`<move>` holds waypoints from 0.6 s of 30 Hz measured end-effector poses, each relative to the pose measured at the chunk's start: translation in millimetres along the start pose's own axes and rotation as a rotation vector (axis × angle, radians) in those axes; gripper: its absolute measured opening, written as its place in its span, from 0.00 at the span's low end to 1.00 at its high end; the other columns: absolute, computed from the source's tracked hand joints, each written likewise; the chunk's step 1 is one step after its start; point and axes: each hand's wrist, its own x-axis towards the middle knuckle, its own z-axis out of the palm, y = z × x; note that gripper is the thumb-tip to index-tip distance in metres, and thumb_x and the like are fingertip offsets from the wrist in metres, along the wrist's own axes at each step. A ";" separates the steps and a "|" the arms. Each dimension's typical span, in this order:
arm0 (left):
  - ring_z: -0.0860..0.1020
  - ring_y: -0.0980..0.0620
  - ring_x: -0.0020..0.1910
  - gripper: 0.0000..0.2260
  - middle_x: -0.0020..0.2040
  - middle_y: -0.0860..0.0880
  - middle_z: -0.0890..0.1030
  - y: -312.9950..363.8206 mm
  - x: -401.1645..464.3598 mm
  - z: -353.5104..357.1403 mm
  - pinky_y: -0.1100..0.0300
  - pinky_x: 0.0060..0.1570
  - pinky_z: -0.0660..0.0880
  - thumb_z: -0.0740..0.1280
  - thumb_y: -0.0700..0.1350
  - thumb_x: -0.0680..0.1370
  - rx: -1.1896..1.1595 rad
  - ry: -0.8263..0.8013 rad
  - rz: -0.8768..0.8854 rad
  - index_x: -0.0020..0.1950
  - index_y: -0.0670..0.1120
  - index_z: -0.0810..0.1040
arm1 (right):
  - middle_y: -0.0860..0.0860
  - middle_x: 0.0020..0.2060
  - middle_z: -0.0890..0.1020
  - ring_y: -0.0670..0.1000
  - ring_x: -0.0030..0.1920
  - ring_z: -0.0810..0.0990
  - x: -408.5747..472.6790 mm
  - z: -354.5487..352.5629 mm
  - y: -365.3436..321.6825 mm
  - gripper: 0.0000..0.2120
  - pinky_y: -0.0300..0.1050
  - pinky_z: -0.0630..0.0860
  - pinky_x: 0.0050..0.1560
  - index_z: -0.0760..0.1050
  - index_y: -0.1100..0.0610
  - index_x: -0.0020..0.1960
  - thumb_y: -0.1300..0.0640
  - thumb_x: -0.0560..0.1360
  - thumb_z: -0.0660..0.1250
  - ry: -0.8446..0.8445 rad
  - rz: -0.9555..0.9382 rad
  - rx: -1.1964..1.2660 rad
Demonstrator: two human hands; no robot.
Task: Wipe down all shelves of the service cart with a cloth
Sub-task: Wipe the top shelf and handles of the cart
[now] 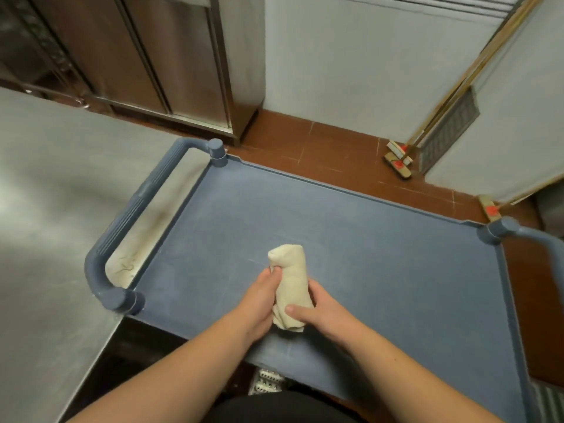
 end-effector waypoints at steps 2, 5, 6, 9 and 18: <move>0.81 0.41 0.51 0.15 0.51 0.37 0.82 -0.2 0.2 2.6 0.43 0.57 0.77 0.54 0.49 0.84 0.063 0.090 0.033 0.55 0.43 0.76 | 0.48 0.59 0.83 0.48 0.60 0.82 5.7 2.9 -4.4 0.37 0.49 0.77 0.62 0.71 0.51 0.66 0.43 0.62 0.80 -0.019 -0.005 -0.069; 0.82 0.47 0.46 0.17 0.49 0.41 0.83 3.9 -4.7 -5.3 0.52 0.47 0.78 0.54 0.52 0.83 0.212 0.292 0.093 0.53 0.43 0.78 | 0.46 0.56 0.82 0.41 0.55 0.82 14.6 19.7 -12.3 0.29 0.38 0.78 0.54 0.71 0.50 0.62 0.49 0.64 0.77 -0.108 -0.029 -0.085; 0.81 0.49 0.45 0.17 0.47 0.43 0.83 6.0 -8.3 -11.3 0.55 0.43 0.78 0.55 0.53 0.82 0.259 0.383 0.108 0.53 0.43 0.78 | 0.45 0.56 0.82 0.39 0.54 0.82 17.6 25.8 -14.9 0.28 0.38 0.77 0.54 0.71 0.50 0.62 0.51 0.65 0.76 -0.158 -0.034 -0.073; 0.78 0.53 0.42 0.16 0.45 0.47 0.81 11.8 -23.3 -33.7 0.63 0.37 0.72 0.57 0.53 0.82 0.307 0.551 0.184 0.52 0.43 0.77 | 0.51 0.60 0.83 0.51 0.62 0.81 25.6 44.3 -23.0 0.33 0.54 0.77 0.64 0.72 0.53 0.68 0.46 0.66 0.75 -0.264 -0.006 0.000; 0.82 0.53 0.50 0.11 0.49 0.50 0.84 4.5 -70.3 -110.3 0.54 0.55 0.78 0.62 0.50 0.80 0.138 0.370 0.225 0.57 0.50 0.80 | 0.48 0.60 0.81 0.46 0.59 0.82 35.4 108.1 -51.2 0.29 0.50 0.78 0.62 0.69 0.44 0.67 0.42 0.68 0.71 -0.227 -0.115 -0.223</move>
